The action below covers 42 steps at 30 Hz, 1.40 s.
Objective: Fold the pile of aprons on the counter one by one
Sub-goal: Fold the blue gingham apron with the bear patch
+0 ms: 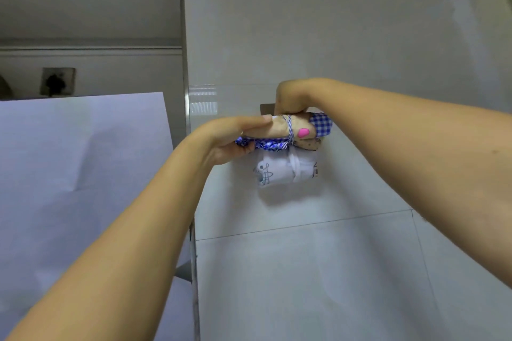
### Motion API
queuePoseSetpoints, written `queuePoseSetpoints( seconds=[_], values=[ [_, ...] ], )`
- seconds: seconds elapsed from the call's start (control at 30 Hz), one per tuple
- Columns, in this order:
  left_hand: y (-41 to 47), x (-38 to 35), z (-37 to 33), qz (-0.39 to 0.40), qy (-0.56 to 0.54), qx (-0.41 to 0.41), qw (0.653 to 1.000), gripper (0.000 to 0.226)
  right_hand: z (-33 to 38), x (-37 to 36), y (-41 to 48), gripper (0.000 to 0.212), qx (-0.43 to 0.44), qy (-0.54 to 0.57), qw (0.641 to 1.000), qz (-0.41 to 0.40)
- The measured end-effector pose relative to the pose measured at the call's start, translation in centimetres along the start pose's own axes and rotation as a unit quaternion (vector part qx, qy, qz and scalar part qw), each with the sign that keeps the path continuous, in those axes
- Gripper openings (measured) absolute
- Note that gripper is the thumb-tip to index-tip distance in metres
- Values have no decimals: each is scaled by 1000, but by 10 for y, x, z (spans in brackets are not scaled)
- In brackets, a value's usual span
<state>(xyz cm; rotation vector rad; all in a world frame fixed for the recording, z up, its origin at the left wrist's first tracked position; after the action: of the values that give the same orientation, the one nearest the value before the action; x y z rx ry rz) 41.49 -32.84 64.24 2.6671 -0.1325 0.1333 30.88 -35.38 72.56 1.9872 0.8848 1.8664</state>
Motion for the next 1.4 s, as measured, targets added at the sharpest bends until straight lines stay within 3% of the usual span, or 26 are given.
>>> queuePoseSetpoints(
  seconds=[0.1, 0.23, 0.33, 0.43, 0.57, 0.63, 0.7, 0.77, 0.83, 1.1, 1.23, 1.4],
  values=[
    [4, 1, 0, 2, -9, -15, 1000, 14, -1, -3, 1, 25, 8, 5, 1000, 16],
    [10, 6, 3, -11, -76, -3, 997, 2, -1, -4, 3, 15, -6, -50, 998, 38],
    [12, 7, -5, -13, -106, -25, 994, 3, -3, 14, 3, 24, -19, -75, 997, 16],
    [16, 2, -14, 12, -81, -57, 995, 3, -5, 28, -1, 27, -21, -107, 994, 2],
    [23, 2, -1, 29, -35, -50, 998, 9, -11, 7, 1, 30, -27, -138, 989, 54],
    [27, 10, 11, 43, 0, -44, 998, 25, -5, -6, 7, 19, -9, -133, 989, 63],
    [32, 20, 19, 45, 51, -53, 996, 56, 3, -10, 11, 13, 10, -131, 990, 42],
    [34, 25, 22, 42, 77, -60, 994, 80, 6, -12, 15, 22, 10, -129, 991, 36],
    [38, 25, 22, 50, 86, -58, 993, 88, 6, -12, 19, 29, 0, -125, 991, 46],
    [30, 22, 14, 27, 54, -68, 996, 85, 6, -6, 7, 25, -38, -111, 989, 89],
    [25, 12, -6, -30, 71, -92, 993, 42, 2, -10, 13, 34, -40, -19, 989, 142],
    [19, 10, -2, -61, 7, -77, 995, 32, 5, -19, 9, 34, -26, 9, 983, 179]
  ],
)
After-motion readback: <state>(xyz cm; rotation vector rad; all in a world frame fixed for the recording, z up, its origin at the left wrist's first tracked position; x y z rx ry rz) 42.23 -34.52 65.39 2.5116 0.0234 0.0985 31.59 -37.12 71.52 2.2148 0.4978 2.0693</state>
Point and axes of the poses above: each hand's wrist, its own y-axis towards the middle knuckle, its own x-axis out of the back of the hand, z = x × y, the point moved 10 cm from there along y, towards the middle knuckle, and after that the axes turned 3 degrees about x, right-handed, at the moved point
